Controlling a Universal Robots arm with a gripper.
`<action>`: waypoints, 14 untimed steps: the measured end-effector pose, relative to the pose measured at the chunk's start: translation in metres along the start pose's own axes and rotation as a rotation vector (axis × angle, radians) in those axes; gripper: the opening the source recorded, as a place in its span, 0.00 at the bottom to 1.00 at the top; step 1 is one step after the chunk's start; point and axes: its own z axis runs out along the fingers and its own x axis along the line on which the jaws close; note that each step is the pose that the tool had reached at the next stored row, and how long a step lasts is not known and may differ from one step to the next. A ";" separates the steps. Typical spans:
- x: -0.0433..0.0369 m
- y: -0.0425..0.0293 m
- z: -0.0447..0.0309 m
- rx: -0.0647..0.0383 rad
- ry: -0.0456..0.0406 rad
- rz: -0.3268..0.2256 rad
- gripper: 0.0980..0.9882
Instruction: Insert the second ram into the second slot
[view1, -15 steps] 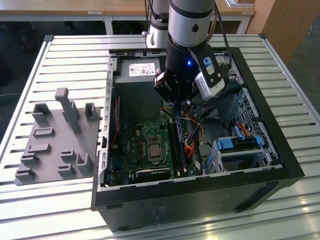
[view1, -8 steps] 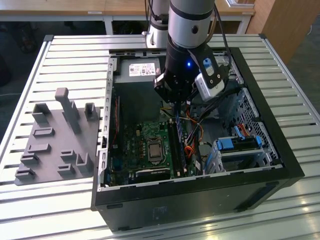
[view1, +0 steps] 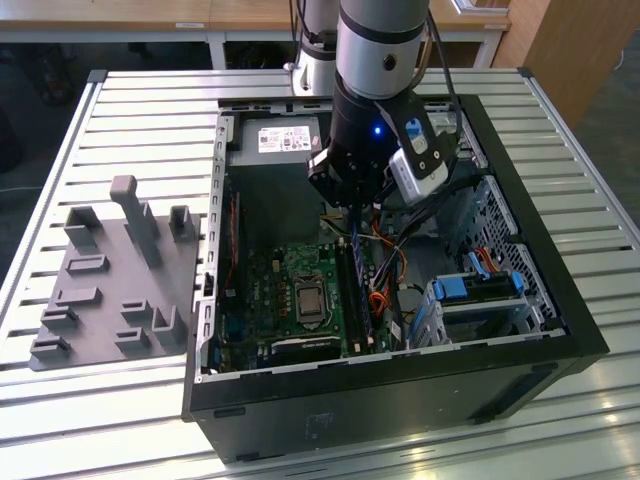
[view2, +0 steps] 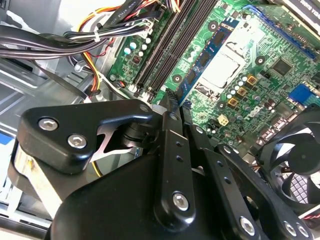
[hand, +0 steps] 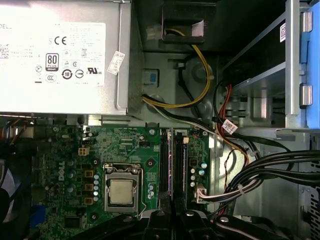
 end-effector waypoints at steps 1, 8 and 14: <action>0.0000 0.0000 0.0003 0.000 0.0000 0.000 0.04; 0.0000 -0.0001 0.0019 0.000 0.0000 0.000 0.04; 0.0001 -0.0002 0.0057 0.000 0.0000 0.000 0.04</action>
